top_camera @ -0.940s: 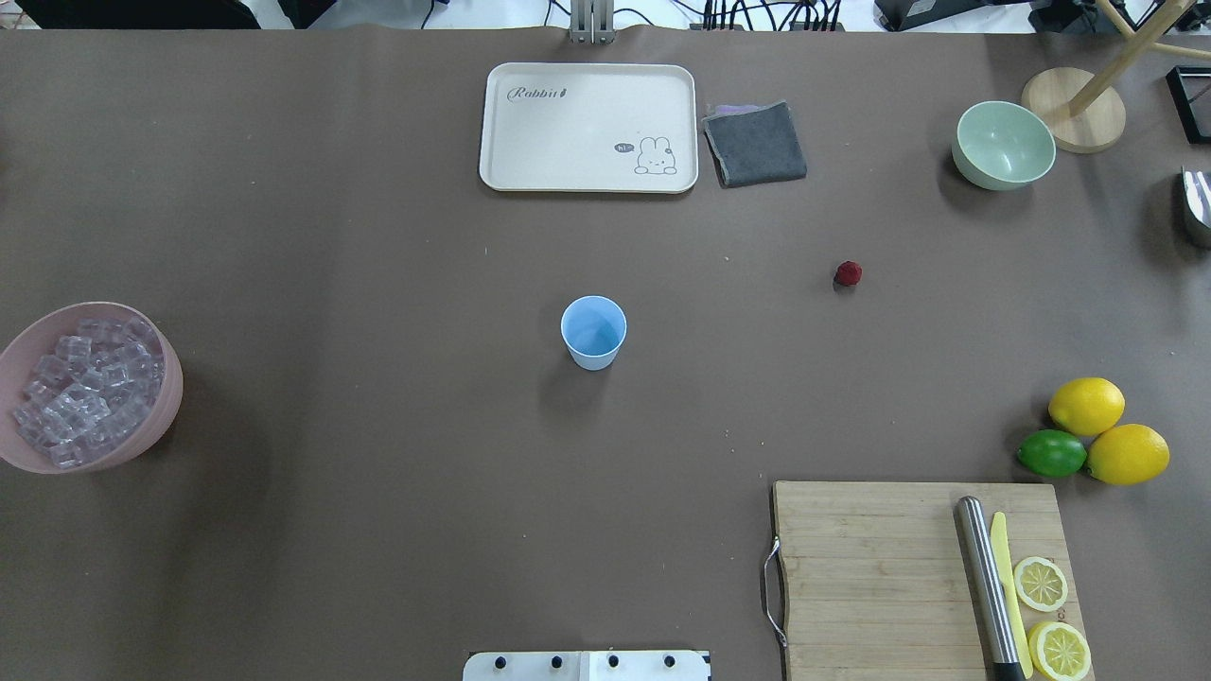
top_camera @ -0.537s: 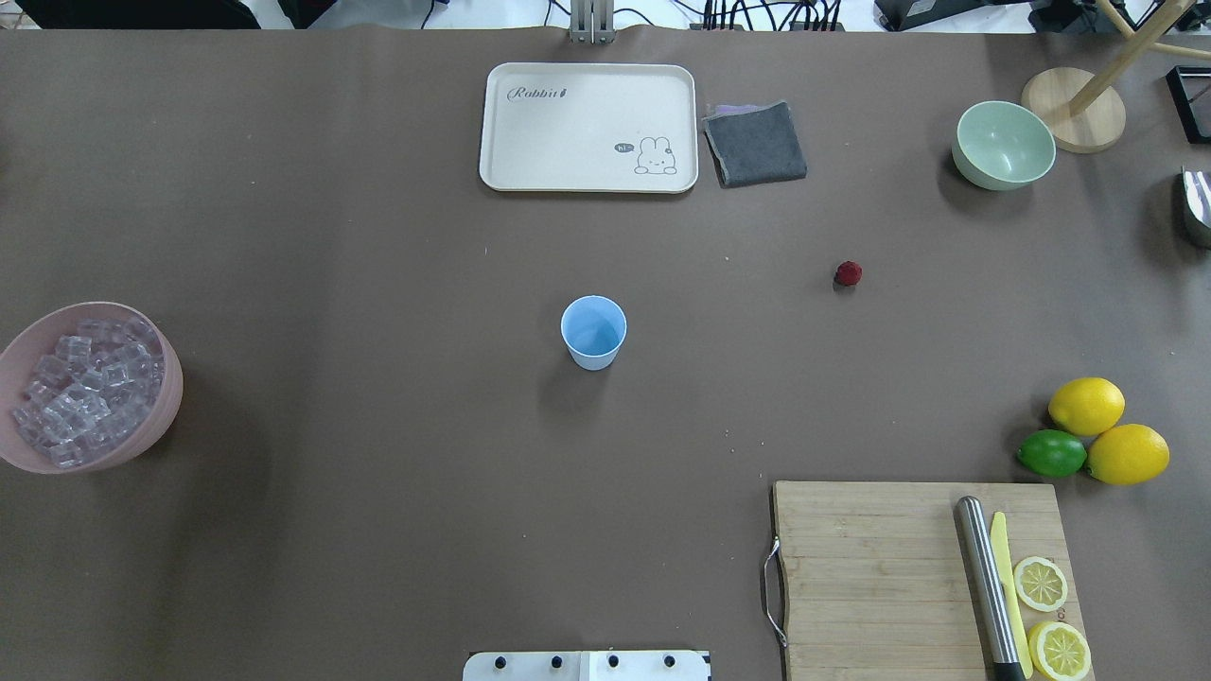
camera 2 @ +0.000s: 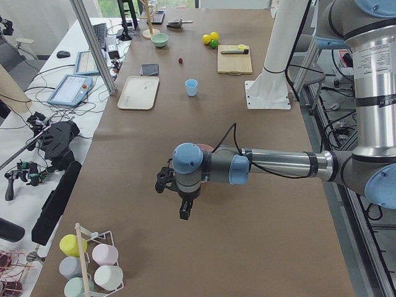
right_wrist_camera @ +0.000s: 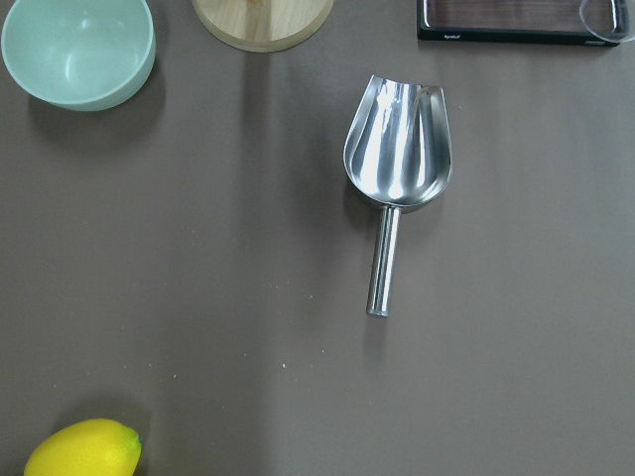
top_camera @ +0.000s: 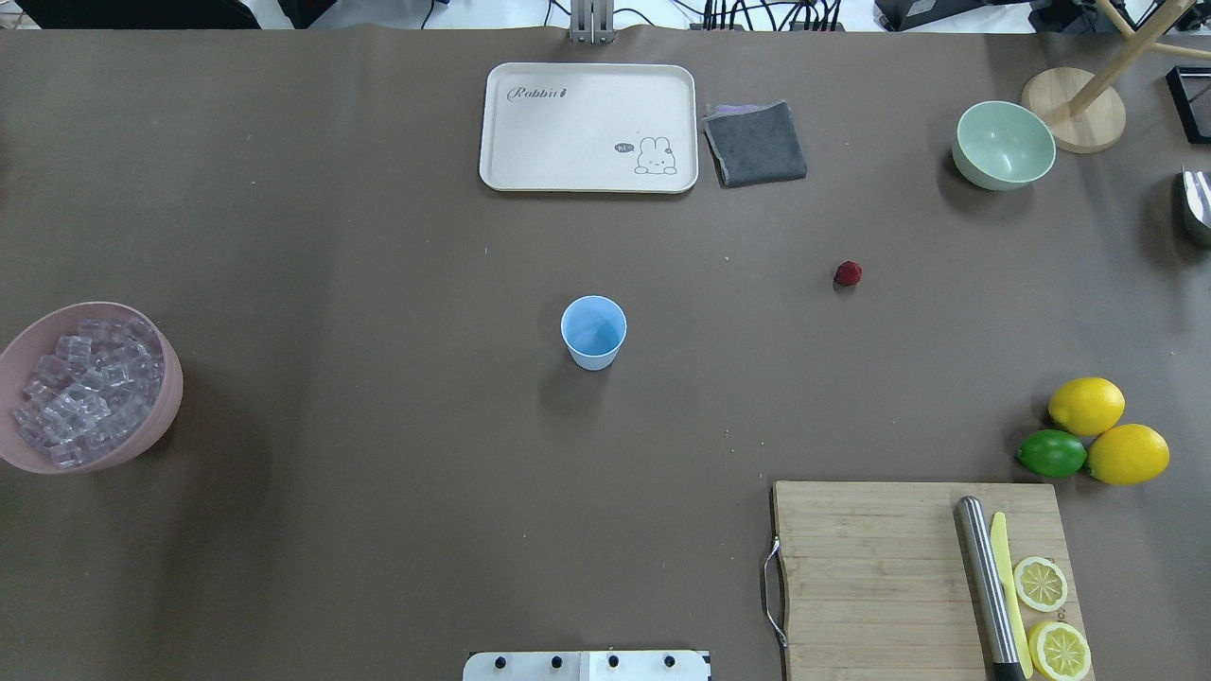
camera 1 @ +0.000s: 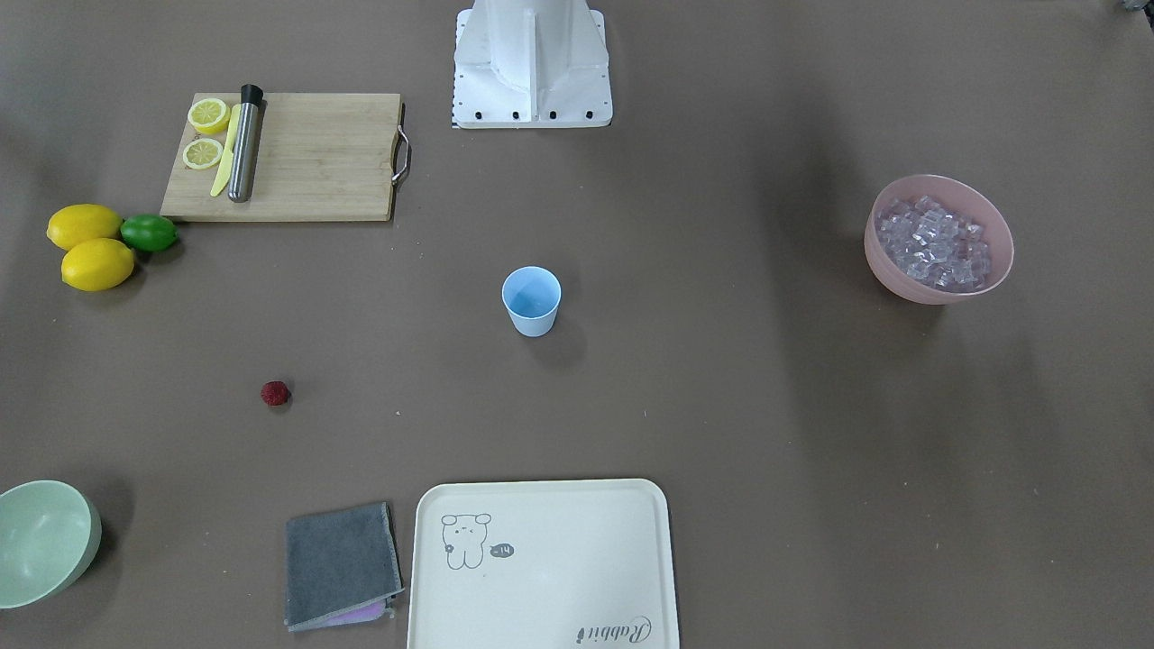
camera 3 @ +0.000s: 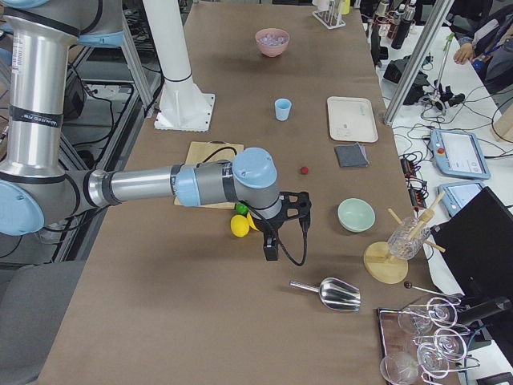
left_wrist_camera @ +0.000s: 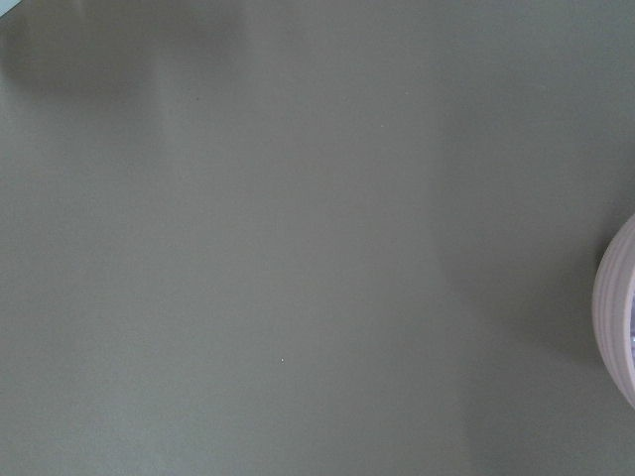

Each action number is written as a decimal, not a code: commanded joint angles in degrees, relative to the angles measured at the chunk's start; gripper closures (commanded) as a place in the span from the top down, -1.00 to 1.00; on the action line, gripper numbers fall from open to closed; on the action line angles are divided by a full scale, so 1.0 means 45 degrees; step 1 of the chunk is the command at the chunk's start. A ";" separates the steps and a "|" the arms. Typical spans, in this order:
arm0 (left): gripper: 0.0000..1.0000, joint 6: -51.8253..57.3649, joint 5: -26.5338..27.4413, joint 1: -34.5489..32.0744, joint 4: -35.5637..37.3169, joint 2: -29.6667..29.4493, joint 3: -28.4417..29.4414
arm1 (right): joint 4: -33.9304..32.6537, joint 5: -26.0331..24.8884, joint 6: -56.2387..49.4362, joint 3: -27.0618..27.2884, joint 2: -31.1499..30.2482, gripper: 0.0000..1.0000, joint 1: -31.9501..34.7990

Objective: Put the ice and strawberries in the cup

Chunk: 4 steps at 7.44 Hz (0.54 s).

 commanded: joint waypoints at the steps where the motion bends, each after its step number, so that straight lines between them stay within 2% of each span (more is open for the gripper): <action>1: 0.99 -0.0207 -0.0067 -0.0001 -0.3439 -0.0004 0.0464 | 0.0167 0.0284 0.0014 -0.0117 0.0076 1.00 -0.0003; 2: 0.99 -0.1755 -0.0763 0.0038 -0.4209 -0.0275 0.0602 | 0.0264 0.0304 -0.0006 -0.0098 0.0115 1.00 -0.0003; 4: 0.96 -0.2508 -0.0868 0.0814 -0.4880 -0.0746 0.0526 | 0.1044 0.0498 0.0053 -0.0330 0.0096 1.00 -0.0101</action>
